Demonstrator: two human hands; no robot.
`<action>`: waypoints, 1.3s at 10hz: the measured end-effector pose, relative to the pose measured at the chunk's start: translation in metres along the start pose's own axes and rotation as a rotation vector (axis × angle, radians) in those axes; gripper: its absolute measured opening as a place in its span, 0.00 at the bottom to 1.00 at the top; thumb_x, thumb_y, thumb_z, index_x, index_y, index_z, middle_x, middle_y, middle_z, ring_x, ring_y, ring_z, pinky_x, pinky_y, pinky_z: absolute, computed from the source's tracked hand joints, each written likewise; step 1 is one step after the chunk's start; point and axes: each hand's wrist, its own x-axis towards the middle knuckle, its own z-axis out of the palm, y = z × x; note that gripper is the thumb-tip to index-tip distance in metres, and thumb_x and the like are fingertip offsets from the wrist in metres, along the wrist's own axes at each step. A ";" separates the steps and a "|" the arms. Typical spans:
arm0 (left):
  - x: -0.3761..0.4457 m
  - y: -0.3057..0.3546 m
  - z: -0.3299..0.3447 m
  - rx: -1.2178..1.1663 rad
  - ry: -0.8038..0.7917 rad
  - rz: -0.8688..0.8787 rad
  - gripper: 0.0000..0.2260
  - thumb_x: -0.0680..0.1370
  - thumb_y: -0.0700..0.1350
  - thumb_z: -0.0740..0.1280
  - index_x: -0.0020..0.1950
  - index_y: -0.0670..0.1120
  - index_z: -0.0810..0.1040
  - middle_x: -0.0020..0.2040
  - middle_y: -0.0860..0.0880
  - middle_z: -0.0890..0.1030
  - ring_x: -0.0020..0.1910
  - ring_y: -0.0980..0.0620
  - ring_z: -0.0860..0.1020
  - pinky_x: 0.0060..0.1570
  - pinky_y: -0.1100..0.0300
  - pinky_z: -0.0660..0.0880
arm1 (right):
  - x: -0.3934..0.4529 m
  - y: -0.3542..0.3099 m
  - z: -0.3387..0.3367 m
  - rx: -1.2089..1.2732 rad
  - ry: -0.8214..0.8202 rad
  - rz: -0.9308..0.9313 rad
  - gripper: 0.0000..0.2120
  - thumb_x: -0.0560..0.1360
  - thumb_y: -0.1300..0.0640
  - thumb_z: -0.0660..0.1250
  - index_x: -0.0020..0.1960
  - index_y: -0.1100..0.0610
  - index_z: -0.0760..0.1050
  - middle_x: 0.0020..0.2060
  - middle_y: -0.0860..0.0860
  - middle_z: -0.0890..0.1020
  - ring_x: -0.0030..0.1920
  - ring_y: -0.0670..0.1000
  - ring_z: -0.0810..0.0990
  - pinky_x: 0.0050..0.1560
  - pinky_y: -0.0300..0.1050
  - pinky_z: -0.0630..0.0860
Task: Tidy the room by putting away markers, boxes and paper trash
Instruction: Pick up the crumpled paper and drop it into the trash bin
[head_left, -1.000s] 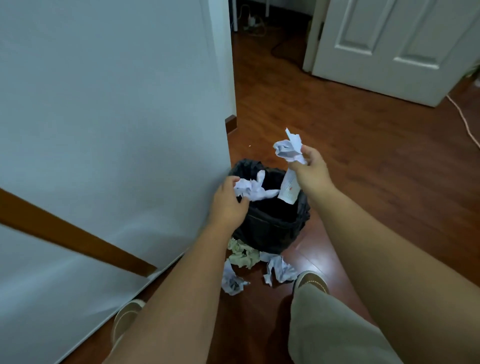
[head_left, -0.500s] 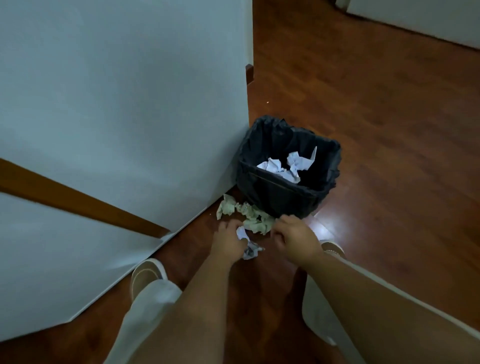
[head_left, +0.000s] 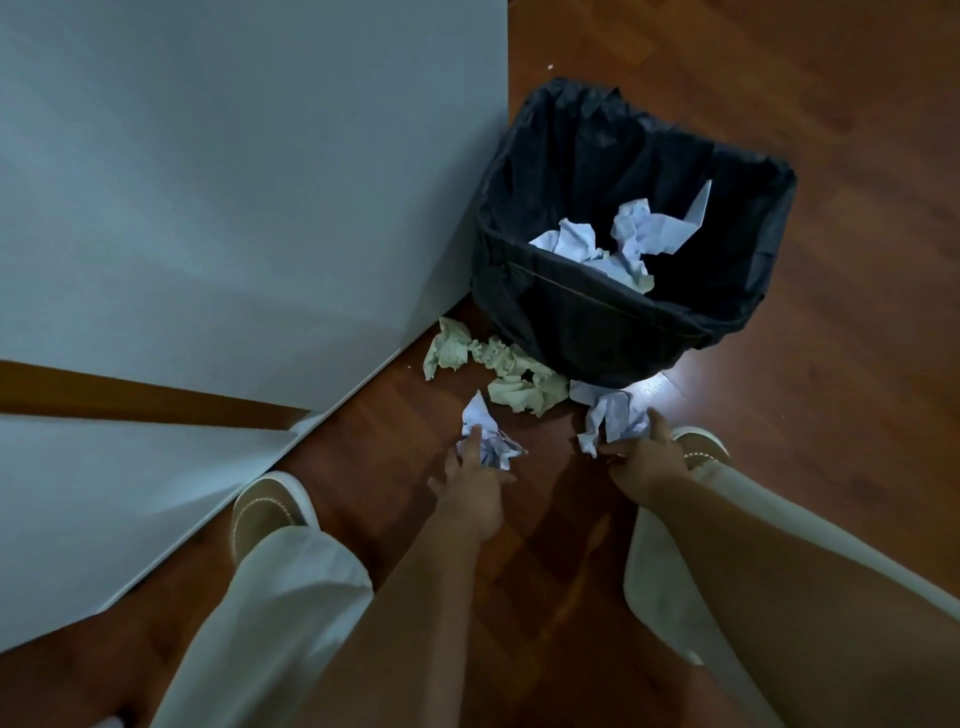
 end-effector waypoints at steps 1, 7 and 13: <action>0.004 -0.012 0.002 -0.070 0.077 -0.014 0.19 0.79 0.39 0.62 0.70 0.52 0.74 0.78 0.46 0.57 0.76 0.42 0.57 0.73 0.48 0.60 | 0.011 -0.002 0.002 0.060 -0.022 -0.061 0.15 0.76 0.59 0.63 0.62 0.54 0.78 0.67 0.61 0.69 0.62 0.62 0.74 0.63 0.49 0.72; -0.120 0.070 -0.151 -0.528 1.274 0.561 0.11 0.74 0.34 0.68 0.53 0.40 0.85 0.51 0.50 0.80 0.49 0.59 0.79 0.51 0.69 0.75 | -0.127 -0.055 -0.096 0.451 0.243 -0.242 0.10 0.73 0.58 0.66 0.34 0.48 0.74 0.36 0.46 0.78 0.35 0.46 0.77 0.37 0.40 0.73; -0.080 0.058 -0.163 -0.920 0.528 0.026 0.05 0.80 0.49 0.64 0.51 0.55 0.79 0.57 0.51 0.81 0.51 0.54 0.77 0.50 0.59 0.71 | -0.168 -0.060 -0.276 0.869 0.801 -0.312 0.09 0.73 0.61 0.65 0.44 0.47 0.79 0.49 0.50 0.78 0.38 0.41 0.76 0.36 0.34 0.68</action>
